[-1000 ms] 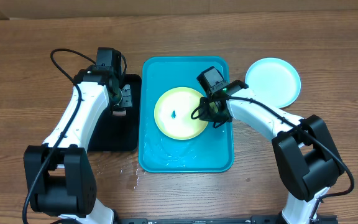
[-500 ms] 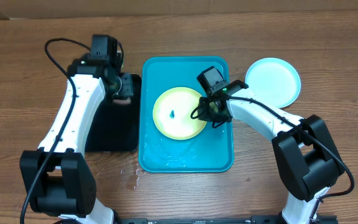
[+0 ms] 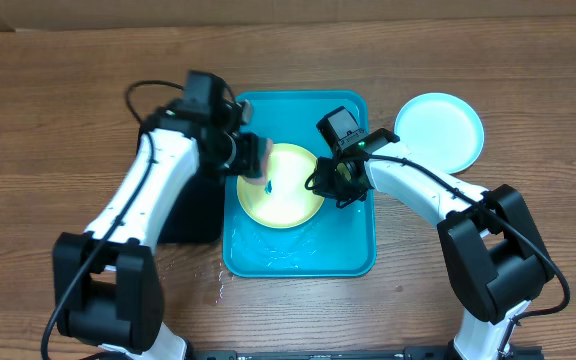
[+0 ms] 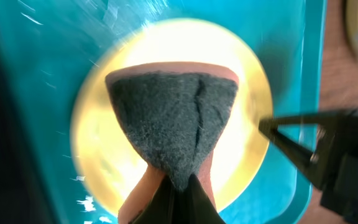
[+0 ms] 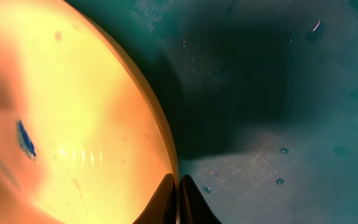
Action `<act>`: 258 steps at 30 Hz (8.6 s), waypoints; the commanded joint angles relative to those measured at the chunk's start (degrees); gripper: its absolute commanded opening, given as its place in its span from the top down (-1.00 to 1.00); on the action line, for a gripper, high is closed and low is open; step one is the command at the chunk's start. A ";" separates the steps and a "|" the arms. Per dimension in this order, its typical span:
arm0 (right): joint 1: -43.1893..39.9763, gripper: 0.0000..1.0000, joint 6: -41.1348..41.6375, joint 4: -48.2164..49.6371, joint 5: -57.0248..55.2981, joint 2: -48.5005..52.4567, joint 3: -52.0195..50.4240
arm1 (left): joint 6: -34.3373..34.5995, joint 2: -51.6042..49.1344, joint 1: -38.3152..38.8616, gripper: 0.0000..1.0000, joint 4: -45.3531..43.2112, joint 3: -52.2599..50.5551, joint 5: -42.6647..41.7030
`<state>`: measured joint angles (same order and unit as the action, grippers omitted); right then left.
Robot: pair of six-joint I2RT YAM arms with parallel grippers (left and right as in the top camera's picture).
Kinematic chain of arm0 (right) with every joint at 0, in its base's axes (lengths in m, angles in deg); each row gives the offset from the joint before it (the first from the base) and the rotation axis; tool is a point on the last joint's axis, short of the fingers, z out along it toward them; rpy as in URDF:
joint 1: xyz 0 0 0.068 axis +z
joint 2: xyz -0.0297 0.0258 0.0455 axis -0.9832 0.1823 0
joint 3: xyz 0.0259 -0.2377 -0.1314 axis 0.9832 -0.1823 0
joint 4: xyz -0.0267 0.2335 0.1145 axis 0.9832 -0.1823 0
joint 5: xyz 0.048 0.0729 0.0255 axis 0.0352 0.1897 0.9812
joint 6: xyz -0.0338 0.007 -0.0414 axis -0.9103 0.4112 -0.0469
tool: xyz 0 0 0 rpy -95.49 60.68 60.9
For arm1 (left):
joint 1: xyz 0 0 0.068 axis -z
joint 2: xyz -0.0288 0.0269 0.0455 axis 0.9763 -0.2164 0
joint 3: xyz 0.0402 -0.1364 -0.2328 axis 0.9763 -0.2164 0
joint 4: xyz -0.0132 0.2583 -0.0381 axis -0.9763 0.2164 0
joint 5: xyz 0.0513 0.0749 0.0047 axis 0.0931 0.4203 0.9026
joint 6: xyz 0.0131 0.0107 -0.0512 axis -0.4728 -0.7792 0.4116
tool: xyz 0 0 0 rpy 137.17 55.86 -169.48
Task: Clean dirty plates on tray and stack at the side
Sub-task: 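Lift the sponge with the left gripper and bring it over the yellow plate, then scrub the yellow plate with the sponge while the right gripper holds it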
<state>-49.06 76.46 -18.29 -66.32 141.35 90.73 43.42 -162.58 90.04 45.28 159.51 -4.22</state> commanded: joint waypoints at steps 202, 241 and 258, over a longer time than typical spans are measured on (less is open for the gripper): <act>0.42 0.92 0.66 3.61 -1.42 0.17 -2.93 | -0.63 -16.92 3.89 0.92 14.60 20.85 -5.88; 0.42 0.92 0.66 3.50 -1.38 0.17 -2.93 | -0.07 -18.45 8.85 0.92 1.77 8.00 -11.04; 0.42 0.92 0.68 3.52 -1.40 0.17 -2.93 | 4.72 -13.42 8.83 0.92 9.44 10.36 16.24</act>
<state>-49.01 77.29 -15.01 -67.39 141.37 88.06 46.35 -174.85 98.80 55.03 169.59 6.77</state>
